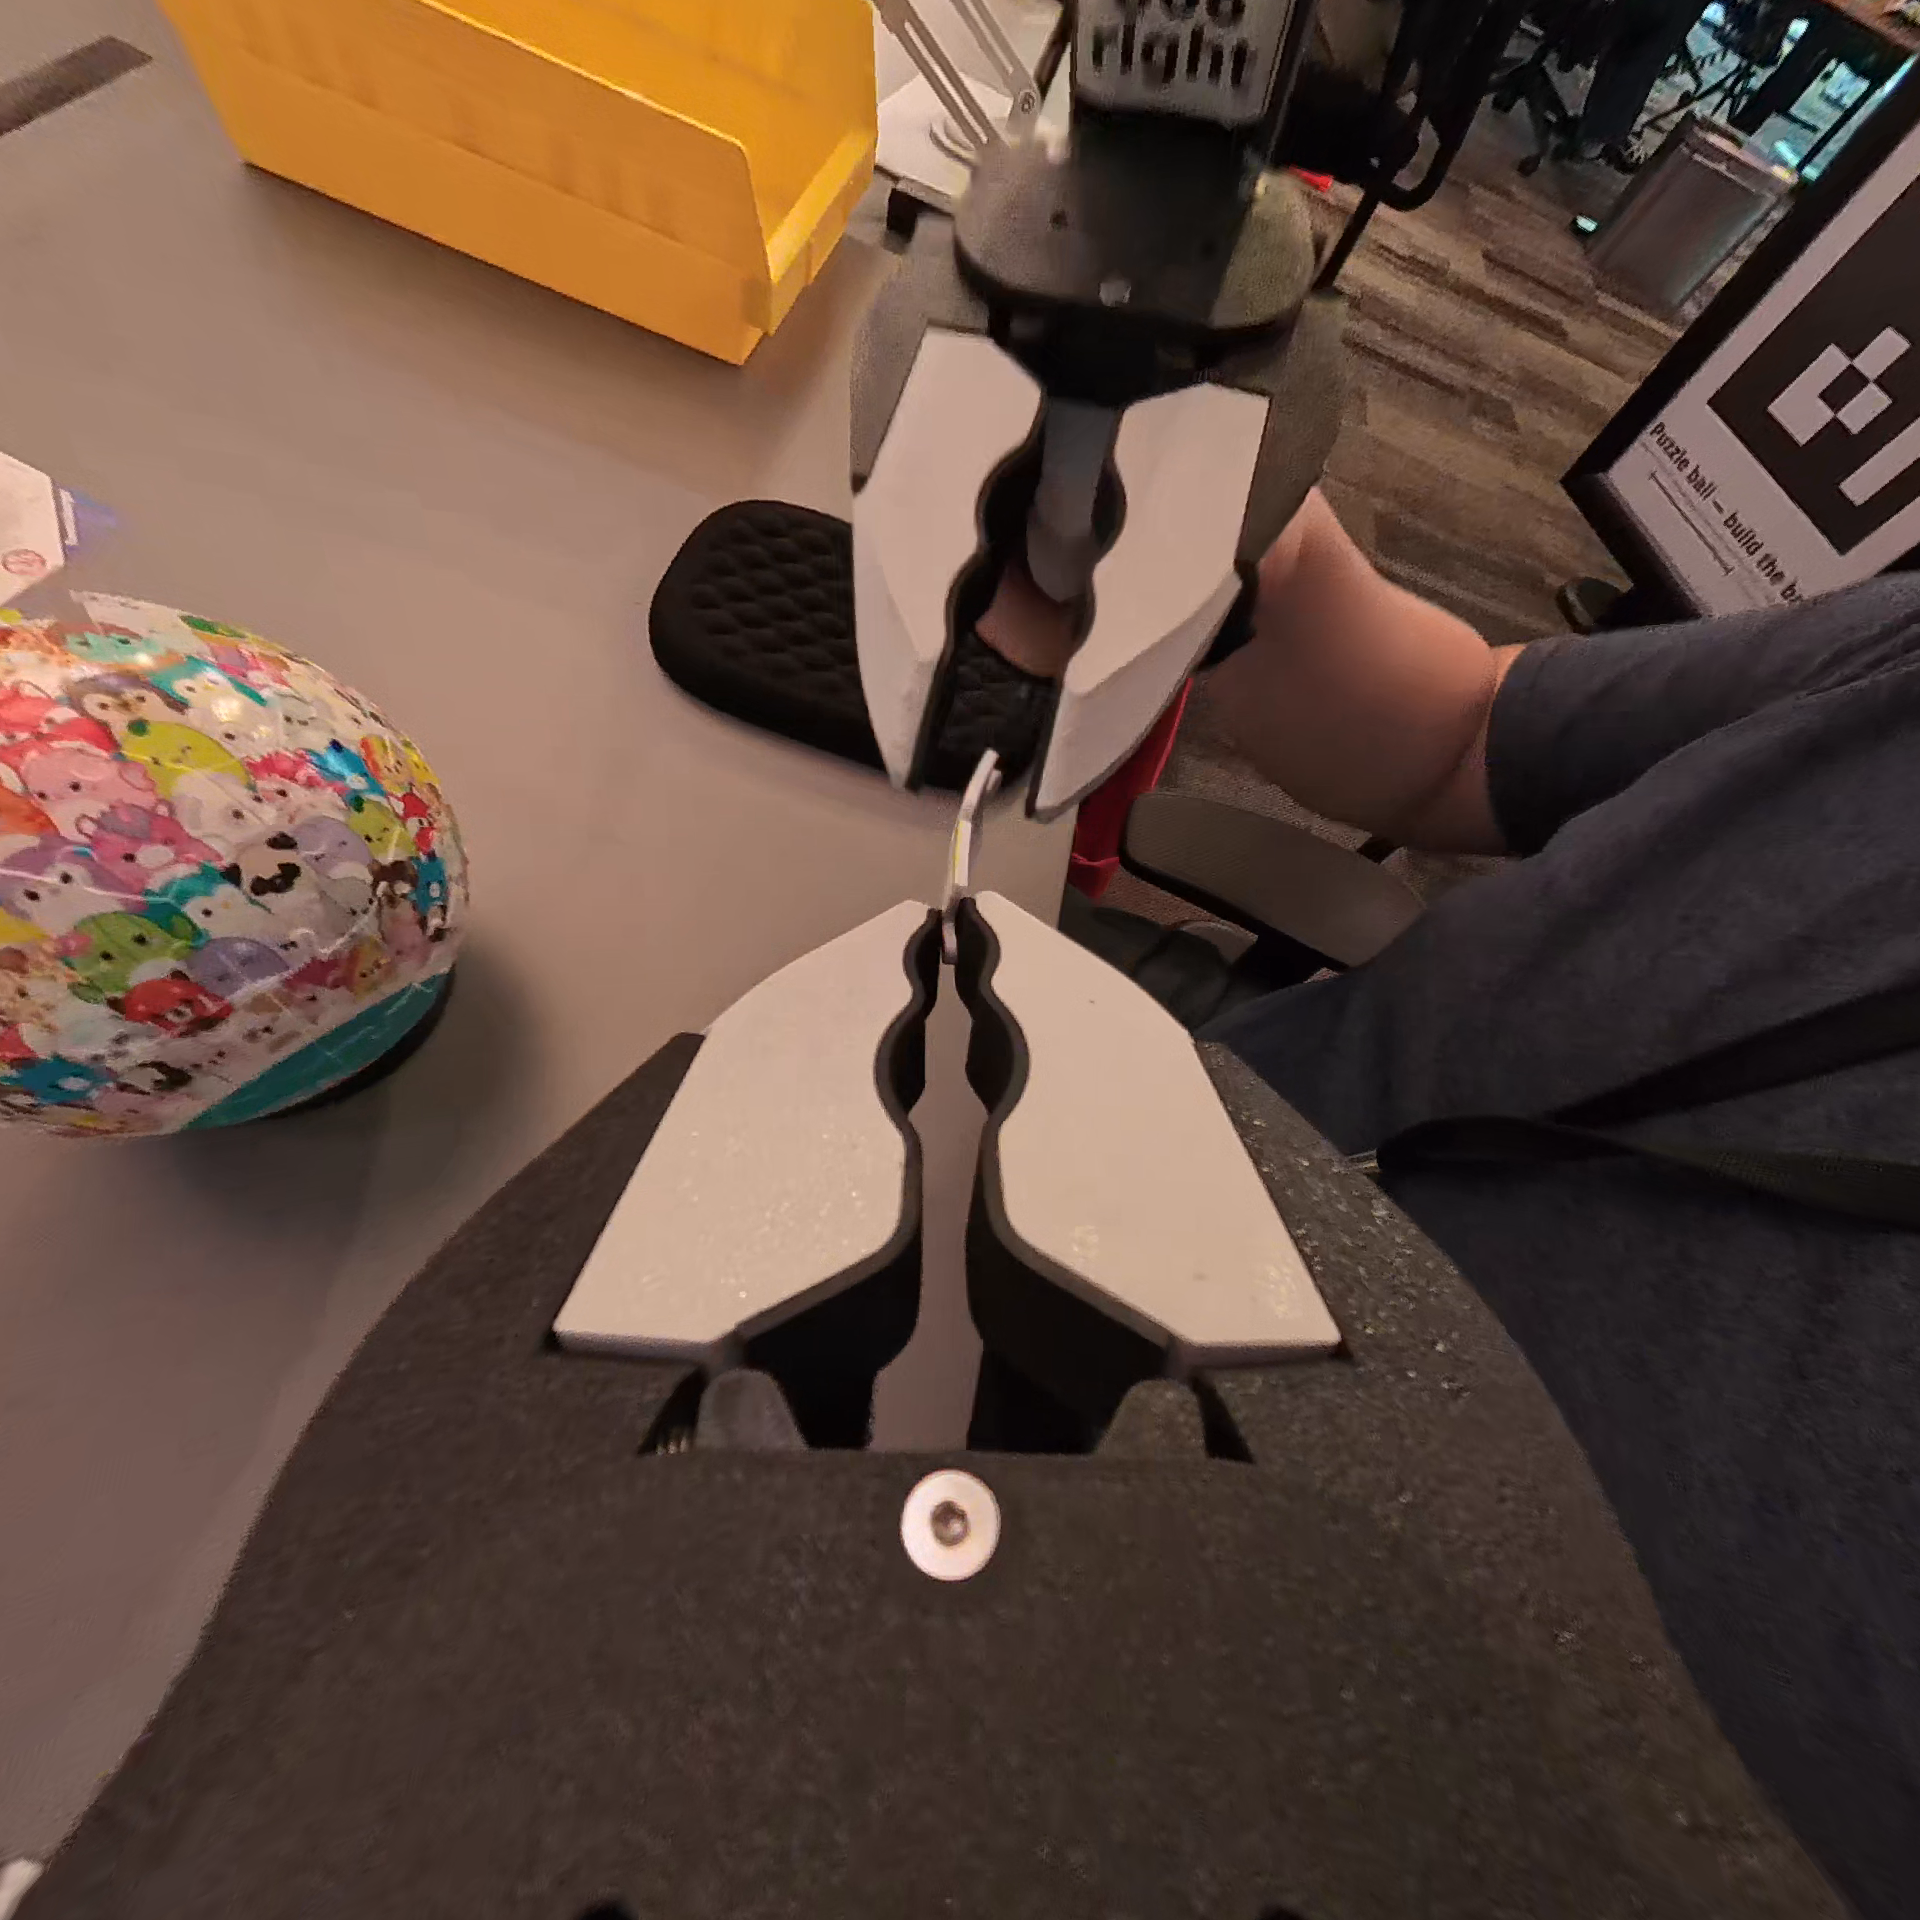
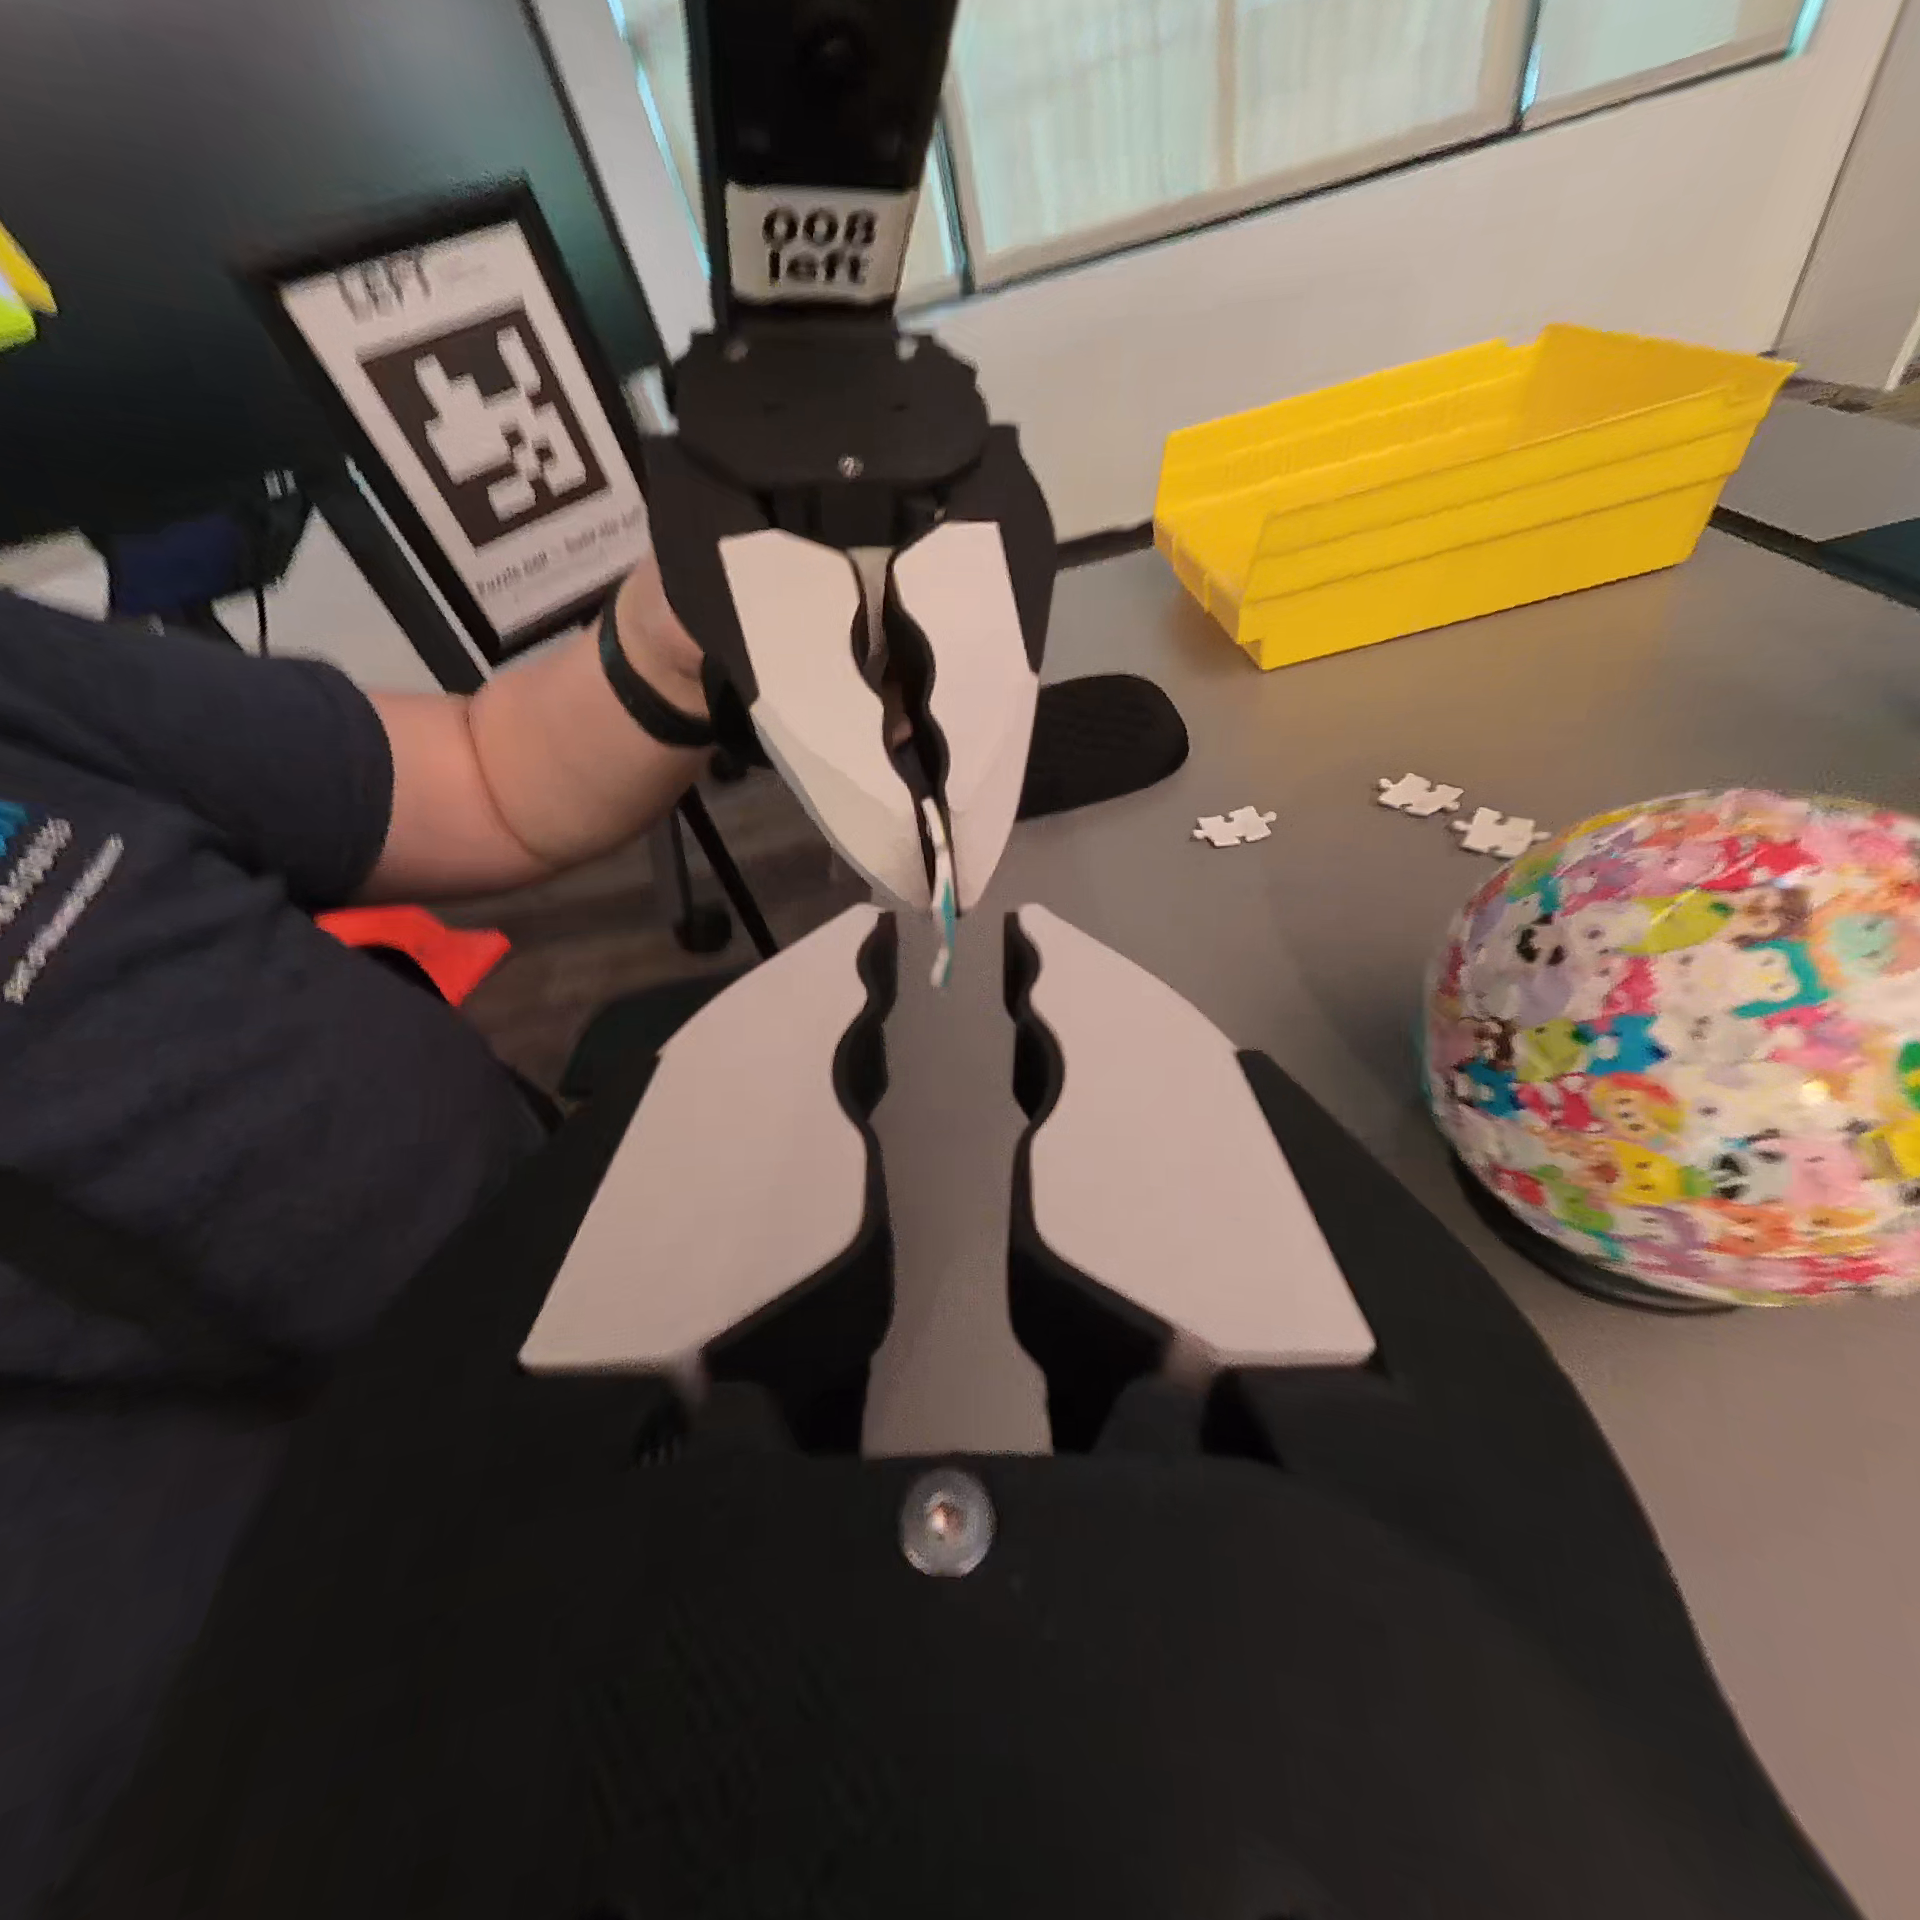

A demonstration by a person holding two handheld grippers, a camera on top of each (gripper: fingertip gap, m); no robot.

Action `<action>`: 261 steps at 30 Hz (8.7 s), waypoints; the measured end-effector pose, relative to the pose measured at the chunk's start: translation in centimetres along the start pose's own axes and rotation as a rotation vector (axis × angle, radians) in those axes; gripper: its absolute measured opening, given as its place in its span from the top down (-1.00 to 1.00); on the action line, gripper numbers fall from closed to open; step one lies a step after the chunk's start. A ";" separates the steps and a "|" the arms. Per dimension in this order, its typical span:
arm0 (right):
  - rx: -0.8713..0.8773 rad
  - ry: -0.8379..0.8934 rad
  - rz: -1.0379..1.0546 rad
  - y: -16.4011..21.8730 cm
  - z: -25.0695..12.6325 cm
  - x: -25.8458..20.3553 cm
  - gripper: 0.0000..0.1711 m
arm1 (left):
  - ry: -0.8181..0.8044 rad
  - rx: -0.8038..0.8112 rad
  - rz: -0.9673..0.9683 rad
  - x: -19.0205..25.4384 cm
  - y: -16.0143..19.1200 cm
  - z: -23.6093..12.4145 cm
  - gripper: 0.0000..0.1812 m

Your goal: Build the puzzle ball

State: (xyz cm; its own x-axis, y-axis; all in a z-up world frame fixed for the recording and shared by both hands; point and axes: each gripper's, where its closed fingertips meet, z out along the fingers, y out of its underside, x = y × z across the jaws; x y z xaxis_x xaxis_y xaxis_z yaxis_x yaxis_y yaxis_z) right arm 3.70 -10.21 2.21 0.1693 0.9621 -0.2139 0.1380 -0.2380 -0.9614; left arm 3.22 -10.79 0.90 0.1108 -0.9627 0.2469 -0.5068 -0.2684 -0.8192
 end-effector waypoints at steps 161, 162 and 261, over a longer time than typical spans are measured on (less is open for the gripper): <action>-0.394 0.331 0.341 -2.5 -7.2 19.6 0.97 | -1.019 -0.727 0.492 -18.7 4.0 -18.9 -0.19; -0.379 0.306 0.300 -4.2 -6.8 18.3 0.97 | -0.938 -0.566 0.406 -17.6 2.8 -17.8 -0.07; -0.886 0.264 0.406 6.4 -0.3 24.9 0.96 | 0.682 -0.309 -0.031 -24.9 -3.7 7.4 0.39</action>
State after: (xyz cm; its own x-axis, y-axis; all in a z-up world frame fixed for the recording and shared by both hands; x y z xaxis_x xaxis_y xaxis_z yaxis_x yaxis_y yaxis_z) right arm 9.08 12.17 -9.20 0.5601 0.7516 -0.3484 0.6790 -0.6574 -0.3268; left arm 8.66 13.92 -5.98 -0.3751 -0.6929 0.6158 -0.7399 -0.1764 -0.6492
